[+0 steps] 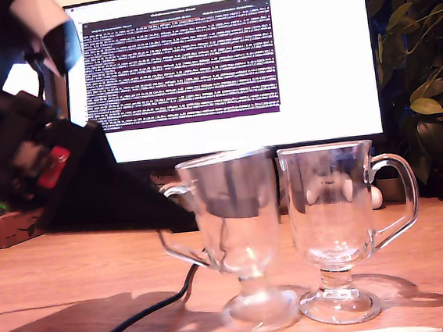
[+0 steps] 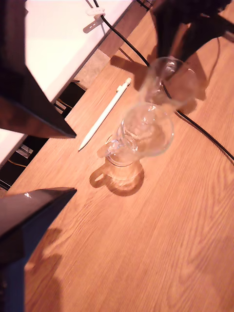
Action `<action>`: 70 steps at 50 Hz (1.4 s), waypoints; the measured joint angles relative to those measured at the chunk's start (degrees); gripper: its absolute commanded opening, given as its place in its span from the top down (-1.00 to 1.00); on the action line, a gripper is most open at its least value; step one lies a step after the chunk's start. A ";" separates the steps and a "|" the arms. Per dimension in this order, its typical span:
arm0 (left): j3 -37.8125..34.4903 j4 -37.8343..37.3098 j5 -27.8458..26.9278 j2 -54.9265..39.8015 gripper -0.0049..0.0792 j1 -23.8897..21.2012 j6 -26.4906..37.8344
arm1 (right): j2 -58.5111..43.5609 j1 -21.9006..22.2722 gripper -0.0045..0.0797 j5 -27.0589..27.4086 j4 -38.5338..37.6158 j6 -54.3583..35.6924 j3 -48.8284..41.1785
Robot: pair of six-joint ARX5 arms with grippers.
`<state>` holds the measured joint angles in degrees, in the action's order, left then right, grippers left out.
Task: Pick the small glass cups in front of you with each of your hands, and place them behind the white pen
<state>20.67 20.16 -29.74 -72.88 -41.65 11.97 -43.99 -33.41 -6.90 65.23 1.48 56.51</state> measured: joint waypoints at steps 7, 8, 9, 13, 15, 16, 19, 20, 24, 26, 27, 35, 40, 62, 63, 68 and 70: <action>0.00 0.26 -0.17 0.00 0.49 0.00 0.00 | 0.00 0.00 0.21 0.00 -0.09 0.02 0.00; 0.00 0.42 -0.17 0.00 0.49 0.00 0.00 | 0.00 0.00 0.21 -0.02 -0.09 0.02 0.00; 0.00 0.48 -0.17 0.00 0.49 0.00 0.00 | 0.00 0.00 0.21 -0.02 -0.09 0.02 0.00; 0.00 0.57 -0.17 0.00 0.49 0.00 0.00 | 0.00 0.00 0.21 -0.02 -0.07 0.02 0.00; 0.00 0.63 -0.17 0.00 0.49 0.00 0.00 | 0.00 0.00 0.21 -0.02 -0.04 0.02 0.00; 0.00 0.70 -0.17 0.00 0.49 0.00 0.00 | 0.00 0.00 0.21 -0.02 -0.02 0.02 0.00; 0.00 1.05 -0.17 0.00 0.49 0.00 0.00 | 0.00 0.00 0.21 -0.04 0.09 0.02 0.00; 0.00 1.18 -0.17 0.00 0.48 0.00 0.00 | 0.00 0.00 0.21 -0.02 0.15 0.02 0.00; 0.00 1.49 -0.17 0.13 0.48 0.02 0.02 | 0.00 0.00 0.21 -0.04 0.55 0.02 0.00; 0.00 1.40 -0.15 0.50 0.48 0.04 0.13 | 0.00 0.00 0.21 -0.04 0.61 0.02 0.00; 0.00 1.33 -0.17 0.92 0.48 0.09 0.17 | 0.00 0.00 0.21 -0.02 0.63 0.02 0.00; 0.00 0.48 -0.17 6.73 0.48 1.53 0.22 | 0.00 0.00 0.21 -0.04 0.35 0.02 0.00; 0.00 -1.86 0.07 10.56 0.49 3.10 0.22 | 0.00 0.00 0.27 -0.04 0.17 -0.17 0.00; 0.00 -16.92 8.24 24.26 0.93 10.73 -0.26 | 0.00 0.00 0.91 5.46 -14.99 -3.06 0.00; 0.00 -17.73 8.57 24.52 0.93 11.26 -0.26 | 0.00 0.00 0.91 7.28 -15.82 -3.06 0.00; 0.00 -19.78 9.62 24.63 0.93 14.47 -2.62 | 0.13 0.94 0.91 13.75 -20.79 -3.52 -0.70; 0.00 -19.74 9.94 24.52 0.93 16.13 -2.69 | 0.33 1.90 0.91 14.88 -23.39 -4.20 -1.81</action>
<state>20.67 0.43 -19.79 -48.36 -25.52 9.28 -43.66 -31.51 7.99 41.85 -2.72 54.70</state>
